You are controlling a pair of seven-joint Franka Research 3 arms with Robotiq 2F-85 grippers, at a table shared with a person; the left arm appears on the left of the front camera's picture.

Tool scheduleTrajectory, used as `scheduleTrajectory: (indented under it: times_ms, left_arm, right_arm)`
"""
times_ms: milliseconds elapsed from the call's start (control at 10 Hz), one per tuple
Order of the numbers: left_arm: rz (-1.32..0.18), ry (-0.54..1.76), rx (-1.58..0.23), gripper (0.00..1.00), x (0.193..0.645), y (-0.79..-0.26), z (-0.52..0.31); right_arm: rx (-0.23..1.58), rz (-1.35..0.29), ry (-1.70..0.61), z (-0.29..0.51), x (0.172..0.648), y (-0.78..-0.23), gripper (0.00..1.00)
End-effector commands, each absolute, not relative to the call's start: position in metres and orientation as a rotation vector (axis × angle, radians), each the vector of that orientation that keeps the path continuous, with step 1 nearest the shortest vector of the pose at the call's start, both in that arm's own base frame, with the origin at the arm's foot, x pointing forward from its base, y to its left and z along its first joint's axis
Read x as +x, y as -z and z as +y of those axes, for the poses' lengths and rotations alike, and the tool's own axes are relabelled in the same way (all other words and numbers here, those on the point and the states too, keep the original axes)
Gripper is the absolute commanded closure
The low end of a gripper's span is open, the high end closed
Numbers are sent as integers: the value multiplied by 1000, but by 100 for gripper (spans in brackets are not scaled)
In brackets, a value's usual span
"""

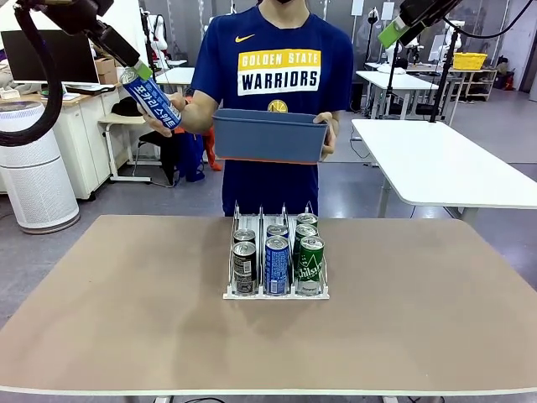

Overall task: Fill the beverage cans into the dispenser.
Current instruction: Pick up the Ionic drink handed by the human.

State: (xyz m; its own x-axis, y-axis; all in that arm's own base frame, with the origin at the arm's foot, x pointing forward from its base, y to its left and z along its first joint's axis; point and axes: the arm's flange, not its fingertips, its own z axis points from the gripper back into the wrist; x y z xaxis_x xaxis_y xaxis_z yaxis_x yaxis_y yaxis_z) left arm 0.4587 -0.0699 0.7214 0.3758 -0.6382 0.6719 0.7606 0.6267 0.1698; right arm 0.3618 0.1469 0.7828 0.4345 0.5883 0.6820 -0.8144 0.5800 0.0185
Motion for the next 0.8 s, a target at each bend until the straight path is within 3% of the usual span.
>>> scheduleTrajectory:
  times_ms: [0, 700]
  left_arm:
    - [-745, 919, -213, 0, 455, -714, -70]
    - [-710, 912, -223, 0, 466, -691, -72]
  right_arm:
    - [377, -674, -905, 147, 361, -783, 0]
    - [377, -674, -905, 147, 361, -783, 0]
